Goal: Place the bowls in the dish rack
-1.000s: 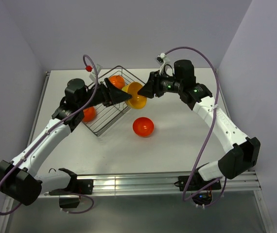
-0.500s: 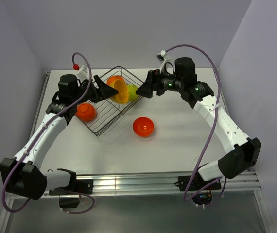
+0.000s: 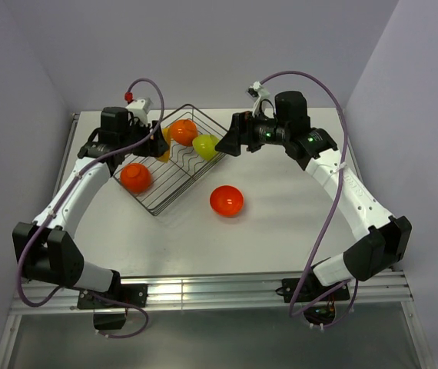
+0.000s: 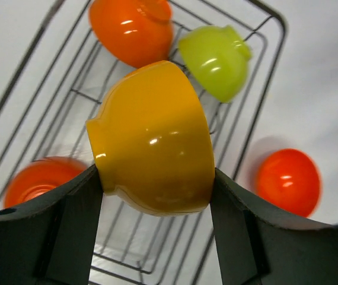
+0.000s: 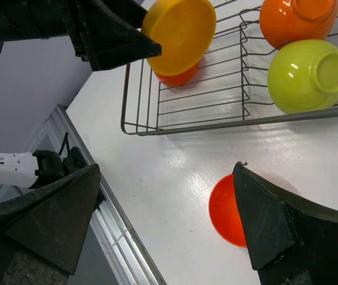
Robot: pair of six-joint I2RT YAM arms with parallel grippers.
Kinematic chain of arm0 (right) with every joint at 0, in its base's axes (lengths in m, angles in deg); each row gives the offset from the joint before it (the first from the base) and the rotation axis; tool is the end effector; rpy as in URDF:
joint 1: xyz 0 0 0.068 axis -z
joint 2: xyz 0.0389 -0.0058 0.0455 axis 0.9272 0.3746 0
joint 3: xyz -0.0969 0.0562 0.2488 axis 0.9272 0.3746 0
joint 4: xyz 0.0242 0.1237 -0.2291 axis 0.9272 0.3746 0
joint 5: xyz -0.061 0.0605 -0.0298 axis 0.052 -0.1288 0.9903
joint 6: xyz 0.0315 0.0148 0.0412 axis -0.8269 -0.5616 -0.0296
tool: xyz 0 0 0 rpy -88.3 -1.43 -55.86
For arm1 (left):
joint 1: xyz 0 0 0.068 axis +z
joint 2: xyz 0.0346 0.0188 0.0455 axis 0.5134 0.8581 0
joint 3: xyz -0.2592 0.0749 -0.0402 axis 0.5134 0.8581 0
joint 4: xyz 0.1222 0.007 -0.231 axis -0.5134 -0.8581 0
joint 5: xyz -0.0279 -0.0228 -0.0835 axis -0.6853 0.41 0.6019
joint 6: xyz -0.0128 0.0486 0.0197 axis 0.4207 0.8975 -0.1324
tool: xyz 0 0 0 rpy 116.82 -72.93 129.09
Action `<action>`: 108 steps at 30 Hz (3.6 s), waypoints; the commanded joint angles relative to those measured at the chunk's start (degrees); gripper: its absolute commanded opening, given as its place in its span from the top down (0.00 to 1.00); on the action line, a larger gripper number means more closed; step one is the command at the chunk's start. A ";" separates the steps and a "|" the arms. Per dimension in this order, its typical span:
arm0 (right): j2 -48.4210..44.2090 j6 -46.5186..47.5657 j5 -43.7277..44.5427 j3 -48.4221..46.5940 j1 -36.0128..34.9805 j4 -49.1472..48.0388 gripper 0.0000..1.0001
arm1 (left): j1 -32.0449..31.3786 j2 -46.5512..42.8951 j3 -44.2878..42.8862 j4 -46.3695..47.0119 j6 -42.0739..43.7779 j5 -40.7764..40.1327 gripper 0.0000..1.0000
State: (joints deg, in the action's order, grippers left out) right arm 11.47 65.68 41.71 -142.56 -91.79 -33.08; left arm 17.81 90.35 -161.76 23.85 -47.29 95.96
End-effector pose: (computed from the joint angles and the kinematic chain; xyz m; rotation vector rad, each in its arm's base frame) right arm 0.2834 0.1477 0.4043 -0.5775 1.9743 1.0528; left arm 0.3142 -0.0828 0.3399 0.2198 2.1359 -0.5243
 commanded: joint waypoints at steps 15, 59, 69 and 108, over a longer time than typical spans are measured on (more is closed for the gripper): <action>0.71 1.56 1.89 -3.58 0.41 1.47 0.00 | -2.99 5.58 -1.52 1.44 23.17 -14.26 1.00; 1.68 3.14 3.20 -4.46 0.50 3.67 0.00 | -13.20 14.72 2.62 4.53 42.26 -29.57 1.00; 1.76 3.49 3.38 -4.72 0.59 4.19 0.00 | -13.64 16.74 2.79 4.61 42.26 -30.36 1.00; 1.41 3.32 3.20 -3.31 0.76 3.40 0.00 | -15.83 17.62 2.61 9.97 36.98 -42.57 1.00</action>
State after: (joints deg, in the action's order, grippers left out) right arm 13.38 68.67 45.12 -144.33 -91.44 -28.36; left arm 2.07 108.97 -157.69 31.04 -10.00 57.65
